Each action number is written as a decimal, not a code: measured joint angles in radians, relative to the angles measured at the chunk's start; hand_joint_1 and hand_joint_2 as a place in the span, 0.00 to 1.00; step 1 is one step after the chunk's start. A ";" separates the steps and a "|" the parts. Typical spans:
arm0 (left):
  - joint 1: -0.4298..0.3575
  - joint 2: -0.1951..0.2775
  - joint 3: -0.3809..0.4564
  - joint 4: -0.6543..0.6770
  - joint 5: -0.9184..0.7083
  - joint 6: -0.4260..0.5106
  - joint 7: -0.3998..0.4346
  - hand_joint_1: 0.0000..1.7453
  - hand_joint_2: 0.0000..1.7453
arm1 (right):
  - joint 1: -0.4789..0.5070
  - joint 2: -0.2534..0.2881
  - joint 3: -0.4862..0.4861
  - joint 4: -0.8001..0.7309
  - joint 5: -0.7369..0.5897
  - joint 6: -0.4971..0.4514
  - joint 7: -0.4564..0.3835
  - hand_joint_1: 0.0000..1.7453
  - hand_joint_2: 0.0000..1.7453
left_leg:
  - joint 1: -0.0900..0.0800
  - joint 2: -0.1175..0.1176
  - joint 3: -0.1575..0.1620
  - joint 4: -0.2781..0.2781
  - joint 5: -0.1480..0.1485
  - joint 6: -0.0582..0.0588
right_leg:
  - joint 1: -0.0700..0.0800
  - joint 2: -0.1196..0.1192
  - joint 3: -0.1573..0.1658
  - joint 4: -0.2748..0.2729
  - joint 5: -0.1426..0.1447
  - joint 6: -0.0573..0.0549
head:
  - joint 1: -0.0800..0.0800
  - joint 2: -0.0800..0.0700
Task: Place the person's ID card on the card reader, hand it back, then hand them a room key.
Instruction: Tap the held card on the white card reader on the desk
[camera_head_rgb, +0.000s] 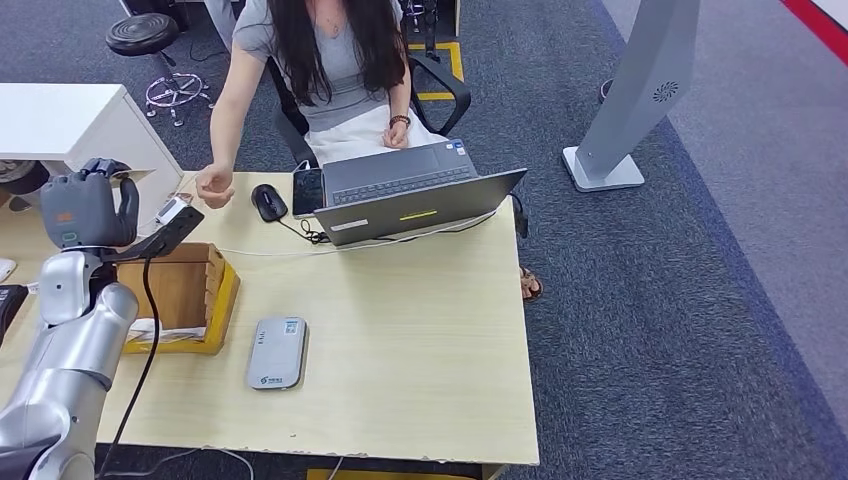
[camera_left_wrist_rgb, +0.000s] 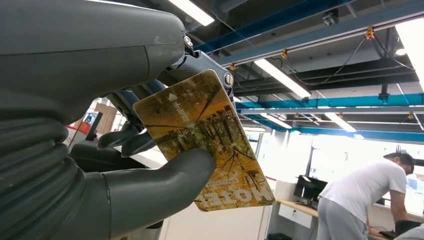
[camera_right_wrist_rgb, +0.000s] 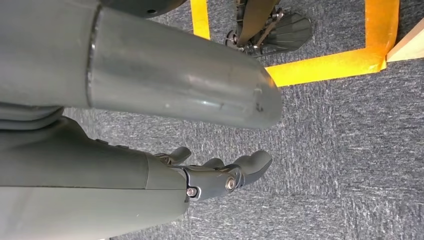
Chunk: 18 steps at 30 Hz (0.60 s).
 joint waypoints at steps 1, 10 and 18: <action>0.001 0.000 0.002 -0.001 0.001 0.000 0.000 1.00 1.00 | 0.000 0.000 0.000 0.000 0.000 0.000 0.000 0.00 0.00 | 0.000 0.000 0.000 0.000 0.000 0.000 | 0.000 0.000 0.000 0.000 0.000 0.000 | 0.000 0.000; 0.035 -0.032 0.007 -0.011 0.037 -0.105 -0.011 1.00 1.00 | 0.001 0.000 -0.001 0.001 -0.014 -0.001 -0.019 0.00 0.00 | -0.001 0.000 0.000 0.000 0.000 0.000 | 0.000 0.000 0.000 0.000 0.000 0.000 | 0.000 0.000; 0.200 -0.137 -0.159 -0.188 -0.001 -0.495 0.176 1.00 1.00 | 0.008 0.001 -0.028 0.003 -0.032 -0.005 -0.035 0.00 0.00 | -0.003 0.000 0.000 0.000 -0.002 0.002 | -0.002 -0.001 0.000 -0.001 -0.001 0.002 | 0.002 0.000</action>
